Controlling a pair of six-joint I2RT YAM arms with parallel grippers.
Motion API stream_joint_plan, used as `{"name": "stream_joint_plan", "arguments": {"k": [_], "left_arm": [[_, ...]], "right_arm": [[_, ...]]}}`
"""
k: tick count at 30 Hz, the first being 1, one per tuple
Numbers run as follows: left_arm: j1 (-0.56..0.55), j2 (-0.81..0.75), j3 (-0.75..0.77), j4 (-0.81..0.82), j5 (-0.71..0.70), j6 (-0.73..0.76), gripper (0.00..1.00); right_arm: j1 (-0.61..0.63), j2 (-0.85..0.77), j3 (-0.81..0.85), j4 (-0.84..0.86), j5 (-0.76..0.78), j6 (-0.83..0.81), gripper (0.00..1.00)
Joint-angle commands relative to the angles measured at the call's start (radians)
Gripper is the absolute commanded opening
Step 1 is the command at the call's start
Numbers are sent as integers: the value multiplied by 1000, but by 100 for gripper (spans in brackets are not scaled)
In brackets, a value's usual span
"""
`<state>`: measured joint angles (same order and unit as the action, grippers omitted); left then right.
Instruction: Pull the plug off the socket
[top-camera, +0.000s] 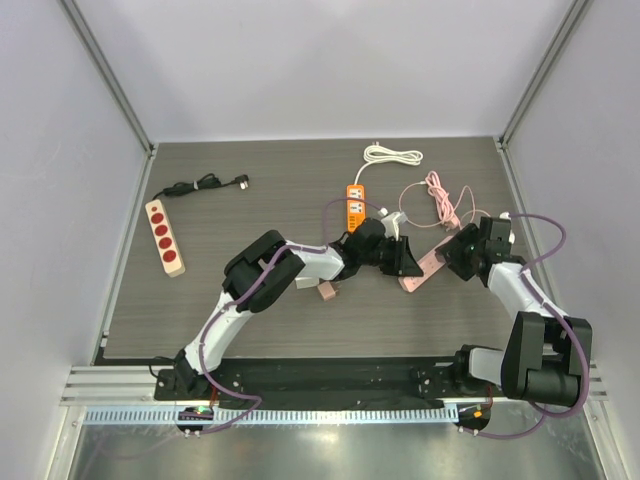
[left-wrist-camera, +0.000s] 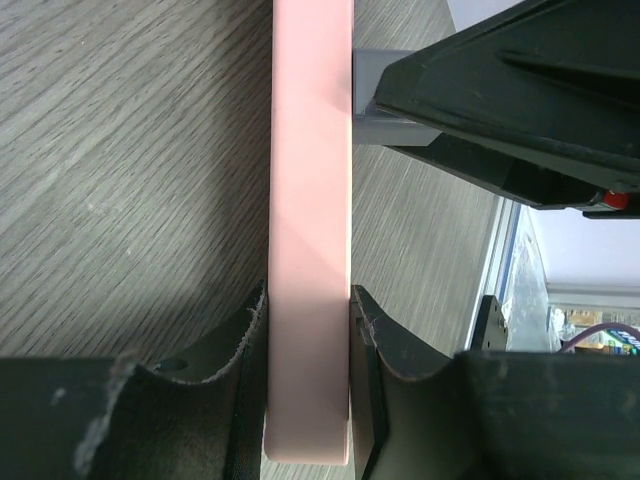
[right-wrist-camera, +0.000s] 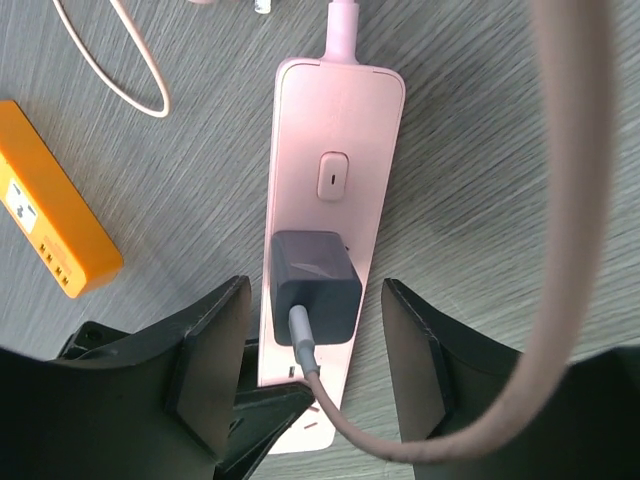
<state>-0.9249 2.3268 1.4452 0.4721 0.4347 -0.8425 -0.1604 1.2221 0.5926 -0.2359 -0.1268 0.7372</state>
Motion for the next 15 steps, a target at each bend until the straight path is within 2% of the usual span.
{"name": "stream_joint_plan", "arguments": {"k": [1,7,12,15], "left_arm": [[18,42,-25,-219,-106,56,0],[18,43,-23,-222,-106,57,0],[18,48,-17,-228,-97,54,0],[18,49,-16,-225,-91,48,0]], "right_arm": [[-7,13,24,46,1,11,60],[-11,37,24,66,-2,13,53],[-21,34,24,72,13,2,50],[-22,10,10,76,19,1,45]]}}
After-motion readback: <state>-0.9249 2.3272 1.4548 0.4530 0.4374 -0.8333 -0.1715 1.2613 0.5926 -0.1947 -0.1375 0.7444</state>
